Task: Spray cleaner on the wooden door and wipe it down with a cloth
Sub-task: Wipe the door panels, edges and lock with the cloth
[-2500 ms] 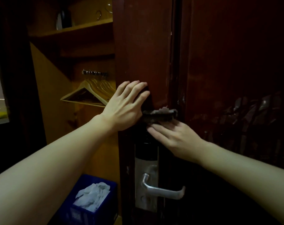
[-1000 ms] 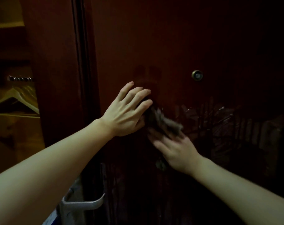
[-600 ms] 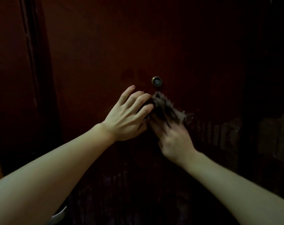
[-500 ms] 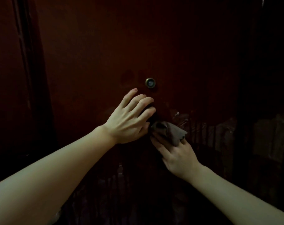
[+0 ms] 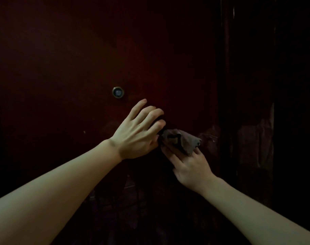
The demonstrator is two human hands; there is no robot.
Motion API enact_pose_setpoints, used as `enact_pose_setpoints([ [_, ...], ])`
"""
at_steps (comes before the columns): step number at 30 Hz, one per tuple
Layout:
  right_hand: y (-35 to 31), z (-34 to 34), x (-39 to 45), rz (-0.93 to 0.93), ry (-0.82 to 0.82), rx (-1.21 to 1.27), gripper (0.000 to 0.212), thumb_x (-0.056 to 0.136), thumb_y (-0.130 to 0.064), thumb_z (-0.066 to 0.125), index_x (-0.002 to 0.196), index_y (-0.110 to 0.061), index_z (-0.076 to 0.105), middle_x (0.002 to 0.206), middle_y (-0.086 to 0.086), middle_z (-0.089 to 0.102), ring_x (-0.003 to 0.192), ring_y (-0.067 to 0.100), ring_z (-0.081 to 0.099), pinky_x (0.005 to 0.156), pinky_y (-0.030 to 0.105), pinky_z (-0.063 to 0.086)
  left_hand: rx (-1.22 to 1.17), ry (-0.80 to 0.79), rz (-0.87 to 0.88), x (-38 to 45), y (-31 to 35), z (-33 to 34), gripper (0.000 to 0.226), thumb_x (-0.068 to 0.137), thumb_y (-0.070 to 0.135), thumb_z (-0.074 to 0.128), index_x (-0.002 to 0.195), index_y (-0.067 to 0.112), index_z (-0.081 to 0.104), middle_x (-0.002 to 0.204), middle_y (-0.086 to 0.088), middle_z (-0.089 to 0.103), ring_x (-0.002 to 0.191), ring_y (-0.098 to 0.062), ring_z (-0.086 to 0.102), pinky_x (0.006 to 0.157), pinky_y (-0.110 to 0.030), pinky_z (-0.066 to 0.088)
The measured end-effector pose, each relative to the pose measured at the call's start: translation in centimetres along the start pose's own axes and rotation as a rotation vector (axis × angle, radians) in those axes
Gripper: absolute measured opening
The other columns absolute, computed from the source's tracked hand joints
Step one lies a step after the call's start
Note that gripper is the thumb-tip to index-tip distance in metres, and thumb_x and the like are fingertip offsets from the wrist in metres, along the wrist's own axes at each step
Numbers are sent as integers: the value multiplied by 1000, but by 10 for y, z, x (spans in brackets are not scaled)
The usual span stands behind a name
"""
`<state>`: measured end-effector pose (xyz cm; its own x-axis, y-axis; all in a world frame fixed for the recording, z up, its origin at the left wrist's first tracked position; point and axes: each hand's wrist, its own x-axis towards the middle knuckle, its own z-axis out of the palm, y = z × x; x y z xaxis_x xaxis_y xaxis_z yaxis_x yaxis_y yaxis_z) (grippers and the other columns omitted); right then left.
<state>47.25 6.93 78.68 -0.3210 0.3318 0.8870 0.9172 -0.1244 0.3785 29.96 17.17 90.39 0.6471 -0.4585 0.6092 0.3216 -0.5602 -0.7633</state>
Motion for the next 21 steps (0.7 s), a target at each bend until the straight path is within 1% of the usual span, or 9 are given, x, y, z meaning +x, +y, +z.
enact_pose_setpoints([
  [3,27,-17,25,52,-11,-29,60,79,-23,49,139,-18,44,135,8,59,123,34,52,96,48,49,-5,0,-15,14,9,7,41,88,35,57,117,9,48,125,-17,52,119,-35,49,112,-56,24],
  [4,36,-22,36,90,-11,-19,61,81,-23,49,140,-16,43,139,7,55,126,33,49,100,49,47,-3,-3,-21,18,12,10,42,87,36,57,118,9,47,126,-17,50,119,-35,48,112,-55,24],
  [6,48,-27,43,138,-16,-25,60,84,-23,47,143,-10,41,152,6,41,136,32,40,111,50,36,-2,0,-22,27,18,16,41,88,36,55,118,8,47,125,-17,49,119,-36,47,112,-56,24],
  [8,49,-21,24,140,-9,-42,60,86,-22,48,145,-9,41,153,8,38,140,35,34,114,52,30,-9,6,-15,34,24,22,40,89,35,56,116,8,48,124,-19,52,119,-36,49,112,-56,25],
  [9,48,-16,6,137,-7,-38,62,86,-22,49,146,-11,40,152,9,40,140,36,34,113,53,31,-15,5,-8,37,28,25,40,88,35,57,116,8,48,124,-19,52,119,-36,49,112,-56,24],
  [12,50,-10,-41,120,-19,-27,64,79,-17,51,142,-17,41,144,9,50,134,36,42,101,53,45,-21,-1,13,48,37,30,39,86,32,57,117,9,48,125,-17,52,119,-33,49,113,-55,23],
  [15,72,-19,-37,110,-18,-31,58,80,-15,52,138,-16,47,137,10,58,129,36,50,100,50,46,-20,-10,13,63,43,34,39,89,36,53,118,9,48,125,-17,54,118,-34,49,112,-54,24],
  [19,105,-34,-6,199,29,-100,51,89,-14,53,140,-5,49,153,6,39,135,31,44,108,49,39,-11,-21,-13,85,54,39,43,88,39,50,117,8,48,125,-19,53,117,-35,49,111,-54,25],
  [21,110,-34,-17,223,47,-132,52,92,-13,50,143,-5,45,153,8,37,138,31,39,113,47,33,-10,-47,-22,96,62,42,47,87,40,49,121,7,48,128,-19,52,118,-35,47,111,-54,25],
])
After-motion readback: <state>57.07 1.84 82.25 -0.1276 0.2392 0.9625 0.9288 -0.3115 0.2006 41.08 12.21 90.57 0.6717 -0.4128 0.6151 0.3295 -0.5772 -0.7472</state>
